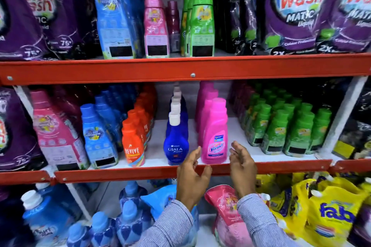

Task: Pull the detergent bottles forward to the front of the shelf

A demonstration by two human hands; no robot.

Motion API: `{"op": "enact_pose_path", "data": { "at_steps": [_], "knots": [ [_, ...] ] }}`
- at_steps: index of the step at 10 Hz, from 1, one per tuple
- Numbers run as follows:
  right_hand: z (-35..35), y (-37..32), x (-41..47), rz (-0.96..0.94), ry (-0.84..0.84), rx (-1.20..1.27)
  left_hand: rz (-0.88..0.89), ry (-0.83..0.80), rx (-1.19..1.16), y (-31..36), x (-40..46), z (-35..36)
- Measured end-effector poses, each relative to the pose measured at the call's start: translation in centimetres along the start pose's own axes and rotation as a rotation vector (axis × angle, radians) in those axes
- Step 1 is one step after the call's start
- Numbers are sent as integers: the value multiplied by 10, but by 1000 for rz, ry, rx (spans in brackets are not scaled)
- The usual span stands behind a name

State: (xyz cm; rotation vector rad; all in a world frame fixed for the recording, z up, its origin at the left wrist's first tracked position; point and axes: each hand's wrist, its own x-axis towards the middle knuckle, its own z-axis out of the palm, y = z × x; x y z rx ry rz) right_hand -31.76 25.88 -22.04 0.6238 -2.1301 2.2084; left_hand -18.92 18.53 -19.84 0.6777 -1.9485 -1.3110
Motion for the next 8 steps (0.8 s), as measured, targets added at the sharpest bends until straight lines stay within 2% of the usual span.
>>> {"op": "enact_pose_path", "data": {
  "at_steps": [1, 4, 7, 8],
  "knots": [
    [-6, -2, 6, -19, -137, -79, -32, -24, 57, -2, 9, 11],
    [-20, -2, 13, -86, -272, -163, -70, 2, 84, -5, 21, 22],
    [-23, 5, 17, -128, -336, -154, -71, 47, 69, -1, 18, 25],
    [-28, 6, 19, -49, -212, 3, -23, 107, 100, 1, 13, 25]
  ]
}}
